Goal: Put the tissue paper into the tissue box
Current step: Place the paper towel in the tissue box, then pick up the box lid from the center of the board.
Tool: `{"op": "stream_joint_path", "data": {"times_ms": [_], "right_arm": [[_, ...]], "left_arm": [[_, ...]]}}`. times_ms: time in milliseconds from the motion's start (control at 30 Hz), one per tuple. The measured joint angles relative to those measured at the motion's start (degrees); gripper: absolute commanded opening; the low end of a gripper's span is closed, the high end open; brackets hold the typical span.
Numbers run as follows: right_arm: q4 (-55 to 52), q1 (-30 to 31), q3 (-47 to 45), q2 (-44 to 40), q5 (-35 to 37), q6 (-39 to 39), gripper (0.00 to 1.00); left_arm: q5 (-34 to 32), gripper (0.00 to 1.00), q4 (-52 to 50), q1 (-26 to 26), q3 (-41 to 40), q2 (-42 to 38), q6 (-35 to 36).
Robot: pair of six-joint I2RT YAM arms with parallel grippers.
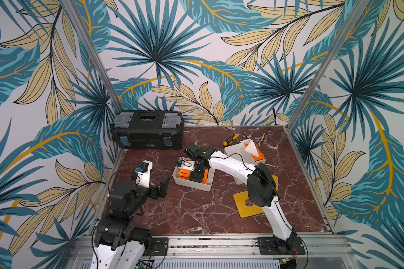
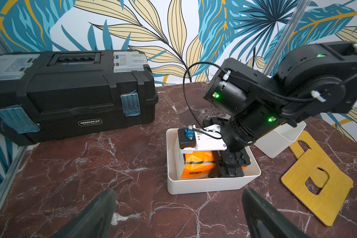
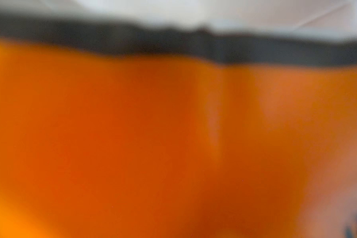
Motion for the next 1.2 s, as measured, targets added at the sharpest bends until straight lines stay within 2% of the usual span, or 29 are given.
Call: {"op": "stream_joint_path", "data": {"times_ms": [67, 333, 467, 600, 700, 867, 1033, 1200], "right_arm": [[-1.27, 0.02, 1.53, 1.14, 0.00, 0.22, 1.00], [-5.20, 0.04, 7.08, 1.20, 0.26, 2.27, 1.00], [-6.49, 0.04, 6.95, -3.39, -0.31, 4.48, 1.00], [-6.10, 0.04, 3.50, -13.57, -0.20, 8.81, 0.99], [-3.34, -0.04, -4.17, -24.79, 1.38, 14.03, 0.99], [2.64, -2.05, -22.49, -41.59, 3.63, 26.05, 1.00], [5.95, -7.06, -40.30, -52.35, 7.50, 39.19, 1.00], [7.13, -11.06, -53.64, -60.61, 9.97, 49.72, 1.00]], "left_arm": [[0.02, 1.00, 0.02, 0.07, 0.00, 0.00, 0.00], [0.02, 1.00, 0.02, 0.11, 0.00, 0.00, 0.00], [0.04, 1.00, 0.02, 0.11, 0.00, 0.00, 0.00], [0.15, 1.00, 0.02, 0.13, 0.00, 0.00, 0.00], [0.20, 1.00, 0.02, 0.13, 0.00, 0.00, 0.00], [0.66, 1.00, 0.09, 0.26, 0.00, 0.00, 0.00], [1.73, 1.00, 0.70, 0.35, -0.02, 0.02, -0.24], [7.26, 0.99, 3.26, 0.13, -0.07, 2.27, -1.73]]}}
